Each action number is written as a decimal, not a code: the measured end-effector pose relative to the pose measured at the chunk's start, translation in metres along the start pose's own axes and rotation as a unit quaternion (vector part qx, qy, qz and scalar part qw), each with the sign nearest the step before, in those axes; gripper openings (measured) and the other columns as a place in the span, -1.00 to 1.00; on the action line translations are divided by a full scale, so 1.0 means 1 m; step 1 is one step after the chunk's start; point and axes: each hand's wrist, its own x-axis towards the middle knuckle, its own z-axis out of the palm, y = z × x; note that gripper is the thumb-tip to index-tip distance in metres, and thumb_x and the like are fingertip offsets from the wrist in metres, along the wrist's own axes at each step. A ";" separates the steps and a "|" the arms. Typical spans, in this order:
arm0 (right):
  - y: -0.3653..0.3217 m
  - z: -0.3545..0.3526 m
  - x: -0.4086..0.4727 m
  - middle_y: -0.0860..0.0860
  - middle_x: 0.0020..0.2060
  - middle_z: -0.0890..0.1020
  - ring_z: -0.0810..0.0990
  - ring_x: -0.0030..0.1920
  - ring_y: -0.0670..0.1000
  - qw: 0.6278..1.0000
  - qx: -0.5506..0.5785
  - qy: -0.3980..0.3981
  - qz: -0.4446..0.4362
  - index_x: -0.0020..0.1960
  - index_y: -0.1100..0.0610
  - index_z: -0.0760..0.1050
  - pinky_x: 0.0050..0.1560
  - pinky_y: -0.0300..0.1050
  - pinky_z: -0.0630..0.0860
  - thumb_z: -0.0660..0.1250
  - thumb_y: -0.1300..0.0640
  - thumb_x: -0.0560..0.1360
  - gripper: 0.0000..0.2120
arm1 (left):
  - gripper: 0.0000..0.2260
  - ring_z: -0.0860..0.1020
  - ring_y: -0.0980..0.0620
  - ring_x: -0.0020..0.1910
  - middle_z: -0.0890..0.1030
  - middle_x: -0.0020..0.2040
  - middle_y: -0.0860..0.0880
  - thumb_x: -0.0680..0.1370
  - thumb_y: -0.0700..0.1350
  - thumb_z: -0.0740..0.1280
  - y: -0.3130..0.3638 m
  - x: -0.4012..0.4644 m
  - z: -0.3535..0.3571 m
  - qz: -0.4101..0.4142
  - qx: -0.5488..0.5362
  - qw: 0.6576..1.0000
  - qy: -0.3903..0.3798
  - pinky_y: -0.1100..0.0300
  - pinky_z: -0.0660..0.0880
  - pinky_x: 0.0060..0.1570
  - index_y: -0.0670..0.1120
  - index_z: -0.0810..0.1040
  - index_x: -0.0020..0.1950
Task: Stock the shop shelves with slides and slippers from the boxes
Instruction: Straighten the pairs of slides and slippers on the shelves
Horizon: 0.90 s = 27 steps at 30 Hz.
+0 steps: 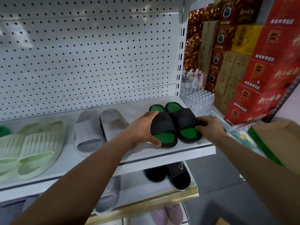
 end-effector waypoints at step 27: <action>-0.141 0.145 -0.035 0.05 0.46 0.12 0.19 0.39 0.22 0.906 -0.200 -0.250 -0.276 0.53 -0.10 0.05 0.39 0.10 0.23 0.53 -0.03 0.32 -0.06 | 0.04 0.15 -0.07 0.52 0.06 0.56 -0.14 0.32 -0.12 0.60 -0.153 -0.123 -0.073 -0.203 -0.048 0.975 0.080 0.17 0.14 0.42 0.06 0.00 0.60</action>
